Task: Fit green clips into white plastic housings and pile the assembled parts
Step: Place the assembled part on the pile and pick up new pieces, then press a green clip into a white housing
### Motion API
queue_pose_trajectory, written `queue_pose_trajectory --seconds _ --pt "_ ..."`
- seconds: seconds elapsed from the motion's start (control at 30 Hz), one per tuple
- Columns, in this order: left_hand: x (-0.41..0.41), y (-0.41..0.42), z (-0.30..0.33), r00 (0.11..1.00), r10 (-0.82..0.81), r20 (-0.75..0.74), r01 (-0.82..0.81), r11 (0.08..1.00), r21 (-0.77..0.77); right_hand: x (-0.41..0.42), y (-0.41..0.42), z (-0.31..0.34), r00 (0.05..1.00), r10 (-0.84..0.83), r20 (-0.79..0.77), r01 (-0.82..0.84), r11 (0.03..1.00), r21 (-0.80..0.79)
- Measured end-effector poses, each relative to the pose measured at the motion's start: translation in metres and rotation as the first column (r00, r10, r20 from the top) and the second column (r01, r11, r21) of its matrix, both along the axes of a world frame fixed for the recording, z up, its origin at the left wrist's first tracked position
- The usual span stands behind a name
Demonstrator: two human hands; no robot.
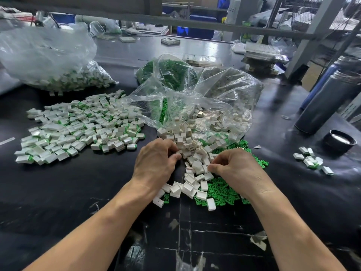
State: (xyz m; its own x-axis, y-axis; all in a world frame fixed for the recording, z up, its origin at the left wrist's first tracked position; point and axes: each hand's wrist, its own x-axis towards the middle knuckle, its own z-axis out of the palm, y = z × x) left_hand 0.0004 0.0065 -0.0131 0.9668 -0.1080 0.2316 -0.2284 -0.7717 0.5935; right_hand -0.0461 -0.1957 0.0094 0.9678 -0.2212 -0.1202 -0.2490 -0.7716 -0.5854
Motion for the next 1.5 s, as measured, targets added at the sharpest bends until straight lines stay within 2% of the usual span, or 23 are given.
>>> queue_pose_trajectory --seconds 0.17,0.37,0.53,0.63,0.8,1.03,1.2,1.27,1.37,1.5 --pt "0.003 0.01 -0.001 1.0 0.018 -0.022 -0.018 1.0 -0.003 0.001 0.001 0.0 1.0 -0.01 -0.009 0.009 1.0 -0.025" --pt "0.007 0.019 0.001 0.99 -0.003 -0.142 0.001 1.0 -0.017 0.0 0.003 -0.002 1.0 -0.002 -0.01 0.002 0.999 -0.048" --pt "0.005 0.017 0.001 0.995 0.012 -0.095 -0.004 0.996 0.085 0.0 0.004 -0.002 1.0 -0.001 -0.007 0.001 0.999 -0.043" --pt "0.004 0.016 0.003 0.996 0.018 -0.092 -0.009 0.996 0.094 -0.001 0.004 -0.001 1.0 -0.006 -0.018 0.006 1.0 -0.029" --pt "0.002 0.018 0.004 0.996 -0.005 -0.089 0.007 1.0 0.012 -0.001 0.007 -0.001 1.0 0.014 -0.023 -0.015 0.999 -0.047" --pt "-0.001 0.015 0.01 0.99 -0.084 -0.113 0.055 0.969 -0.241 -0.001 0.007 -0.004 1.0 0.017 0.002 -0.017 1.0 0.003" --pt "-0.007 0.014 0.016 0.982 -0.163 -0.095 0.118 0.925 -0.361 -0.001 0.002 -0.003 0.999 -0.001 0.048 -0.004 0.993 0.115" --pt "-0.009 0.013 0.019 0.977 -0.19 -0.095 0.134 0.9 -0.414 -0.001 0.002 -0.002 0.995 -0.02 0.102 -0.002 0.975 0.22" --pt "-0.013 0.012 0.021 0.964 -0.243 -0.111 0.162 0.864 -0.477 -0.003 0.006 0.001 0.98 -0.062 0.19 -0.021 0.912 0.409" --pt "-0.016 0.009 0.023 0.946 -0.304 -0.112 0.202 0.824 -0.53 -0.005 0.015 0.004 0.953 -0.124 0.277 -0.06 0.817 0.573"
